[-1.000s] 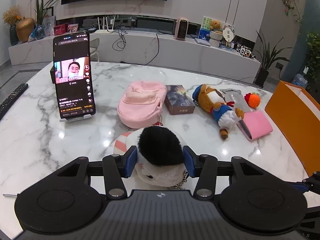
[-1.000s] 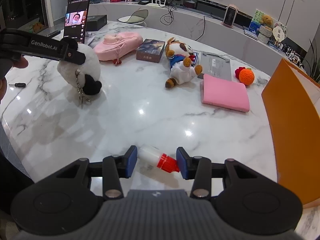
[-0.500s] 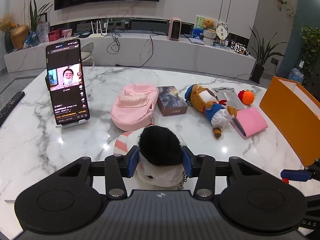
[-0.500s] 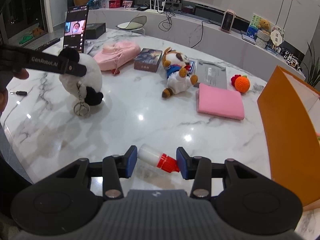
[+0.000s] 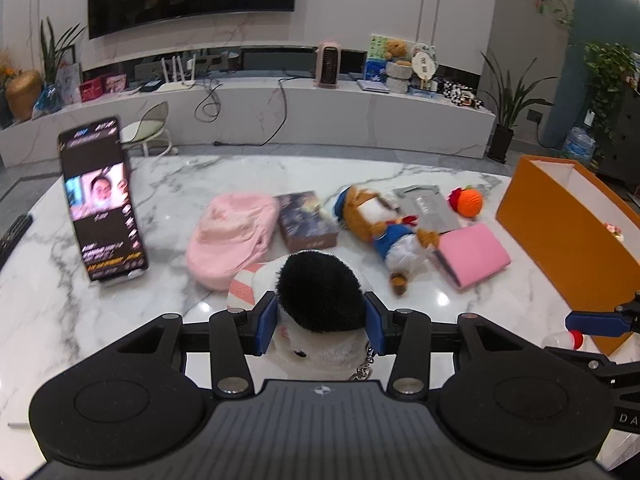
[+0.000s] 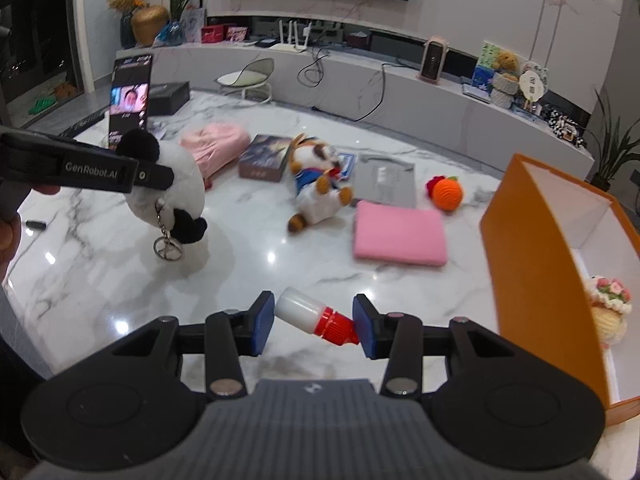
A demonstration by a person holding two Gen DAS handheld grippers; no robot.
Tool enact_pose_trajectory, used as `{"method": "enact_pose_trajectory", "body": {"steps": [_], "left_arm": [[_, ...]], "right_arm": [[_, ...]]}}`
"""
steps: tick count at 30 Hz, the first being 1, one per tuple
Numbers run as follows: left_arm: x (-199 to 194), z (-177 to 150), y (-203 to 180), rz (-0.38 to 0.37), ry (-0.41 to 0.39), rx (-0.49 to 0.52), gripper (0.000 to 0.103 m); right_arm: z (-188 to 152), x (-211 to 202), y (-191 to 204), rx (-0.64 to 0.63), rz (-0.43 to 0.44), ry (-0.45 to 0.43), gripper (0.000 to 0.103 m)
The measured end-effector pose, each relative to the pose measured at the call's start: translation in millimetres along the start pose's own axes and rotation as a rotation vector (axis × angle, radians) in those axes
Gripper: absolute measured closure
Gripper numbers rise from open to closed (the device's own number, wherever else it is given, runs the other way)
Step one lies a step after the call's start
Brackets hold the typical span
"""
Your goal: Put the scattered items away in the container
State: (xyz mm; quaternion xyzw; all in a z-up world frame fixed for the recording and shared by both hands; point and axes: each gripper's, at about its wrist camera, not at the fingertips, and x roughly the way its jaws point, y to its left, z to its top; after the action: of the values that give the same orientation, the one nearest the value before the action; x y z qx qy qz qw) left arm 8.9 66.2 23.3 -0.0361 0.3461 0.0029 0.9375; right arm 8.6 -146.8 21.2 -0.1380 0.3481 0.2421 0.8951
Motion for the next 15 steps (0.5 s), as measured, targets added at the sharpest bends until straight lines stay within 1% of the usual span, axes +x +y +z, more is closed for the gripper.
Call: {"method": "enact_pose_trajectory", "body": {"steps": [7,15], "left_arm": [[0,23,-38,-0.038,-0.026,0.05,0.051],[5,48,-82,-0.078,-0.048,0.107,0.051]], "right_arm": [[10,-14,-33,0.035,-0.04,-0.042,0.057],[14,-29,-69,0.085,-0.083,-0.07,0.057]]}}
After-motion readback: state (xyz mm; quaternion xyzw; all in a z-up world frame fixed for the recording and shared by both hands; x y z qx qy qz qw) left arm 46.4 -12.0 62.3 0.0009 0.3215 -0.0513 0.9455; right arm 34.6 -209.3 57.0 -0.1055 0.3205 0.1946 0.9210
